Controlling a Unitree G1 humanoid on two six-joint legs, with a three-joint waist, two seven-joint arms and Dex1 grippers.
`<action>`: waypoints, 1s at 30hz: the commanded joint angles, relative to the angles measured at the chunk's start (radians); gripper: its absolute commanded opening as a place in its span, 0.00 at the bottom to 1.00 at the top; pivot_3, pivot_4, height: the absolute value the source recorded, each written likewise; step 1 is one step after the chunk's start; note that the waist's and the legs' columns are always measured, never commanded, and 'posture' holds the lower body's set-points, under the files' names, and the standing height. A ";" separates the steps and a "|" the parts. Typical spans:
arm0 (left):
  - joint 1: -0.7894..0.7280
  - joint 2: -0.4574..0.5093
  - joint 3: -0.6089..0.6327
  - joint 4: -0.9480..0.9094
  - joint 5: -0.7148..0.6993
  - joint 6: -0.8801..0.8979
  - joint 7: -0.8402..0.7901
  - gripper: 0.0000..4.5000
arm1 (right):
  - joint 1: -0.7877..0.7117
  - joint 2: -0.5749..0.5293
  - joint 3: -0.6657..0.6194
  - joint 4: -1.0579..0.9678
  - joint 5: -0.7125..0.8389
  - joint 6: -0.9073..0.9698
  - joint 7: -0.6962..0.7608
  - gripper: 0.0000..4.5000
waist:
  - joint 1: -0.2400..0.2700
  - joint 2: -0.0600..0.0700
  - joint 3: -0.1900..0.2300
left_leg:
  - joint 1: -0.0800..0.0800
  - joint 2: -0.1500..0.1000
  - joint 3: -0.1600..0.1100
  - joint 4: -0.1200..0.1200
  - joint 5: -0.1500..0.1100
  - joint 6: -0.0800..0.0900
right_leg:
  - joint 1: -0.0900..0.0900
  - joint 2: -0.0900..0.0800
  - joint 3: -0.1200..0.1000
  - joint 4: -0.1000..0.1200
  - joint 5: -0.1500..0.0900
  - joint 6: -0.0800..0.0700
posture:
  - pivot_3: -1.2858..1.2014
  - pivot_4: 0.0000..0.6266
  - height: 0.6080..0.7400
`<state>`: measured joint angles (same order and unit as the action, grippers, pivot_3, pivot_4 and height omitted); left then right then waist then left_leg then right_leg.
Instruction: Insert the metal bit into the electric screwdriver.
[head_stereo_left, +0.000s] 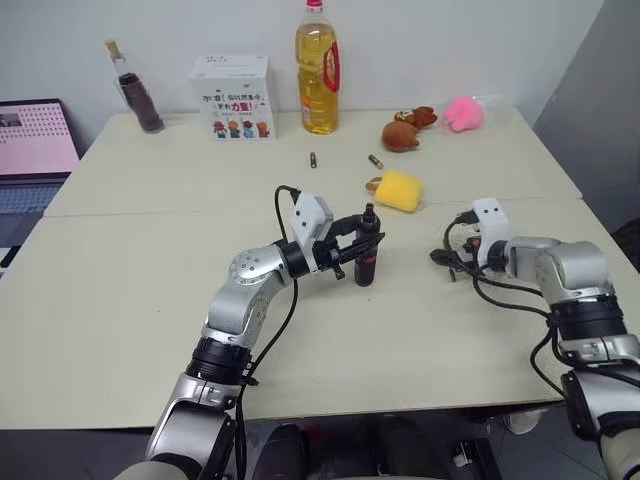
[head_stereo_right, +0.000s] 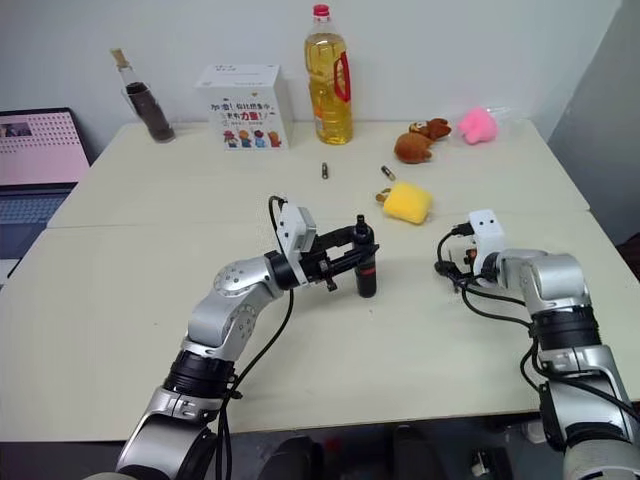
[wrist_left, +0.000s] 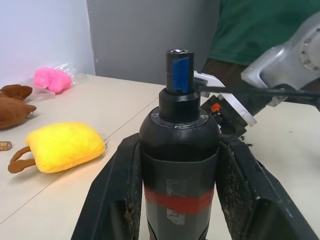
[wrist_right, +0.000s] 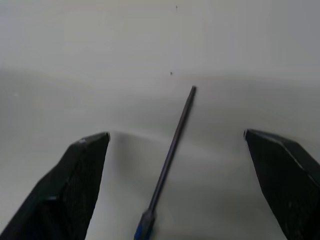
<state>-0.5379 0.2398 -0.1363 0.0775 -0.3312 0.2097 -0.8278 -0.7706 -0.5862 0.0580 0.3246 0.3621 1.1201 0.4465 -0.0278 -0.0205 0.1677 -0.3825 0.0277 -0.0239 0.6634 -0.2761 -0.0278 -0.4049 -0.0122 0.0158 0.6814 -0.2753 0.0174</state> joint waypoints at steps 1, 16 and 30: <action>0.019 0.006 0.000 -0.028 0.018 0.006 0.024 0.37 | -0.036 0.007 0.031 0.068 -0.022 0.088 0.029 1.00 | 0.000 0.000 0.000 | 0.000 0.000 0.000 0.000 0.000 0.000 | 0.000 0.000 0.000 0.000 0.000 0.000 | 0.52 0.24 1.00; 0.068 0.003 0.001 -0.087 0.016 0.013 0.079 0.37 | -0.094 -0.013 0.182 0.087 -0.073 0.161 0.172 0.34 | -0.001 -0.001 -0.002 | 0.000 0.001 -0.001 -0.001 0.000 0.000 | 0.000 0.000 -0.001 -0.001 0.000 0.000 | 0.52 0.24 1.00; 0.047 0.000 -0.006 -0.079 0.016 0.010 0.078 0.37 | -0.036 -0.011 0.321 -0.058 -0.127 0.085 0.302 0.00 | -0.006 -0.002 -0.005 | 0.001 0.002 -0.001 -0.001 0.000 0.001 | 0.000 0.002 0.000 -0.001 0.000 0.000 | 0.52 0.24 1.00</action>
<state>-0.4816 0.2382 -0.1410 0.0053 -0.3262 0.2187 -0.7529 -0.8454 -0.6164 0.3198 0.2704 0.2160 1.1919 0.6964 -0.0336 -0.0224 0.1631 -0.3816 0.0296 -0.0251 0.6625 -0.2765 -0.0270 -0.4049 -0.0101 0.0156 0.6807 -0.2754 0.0173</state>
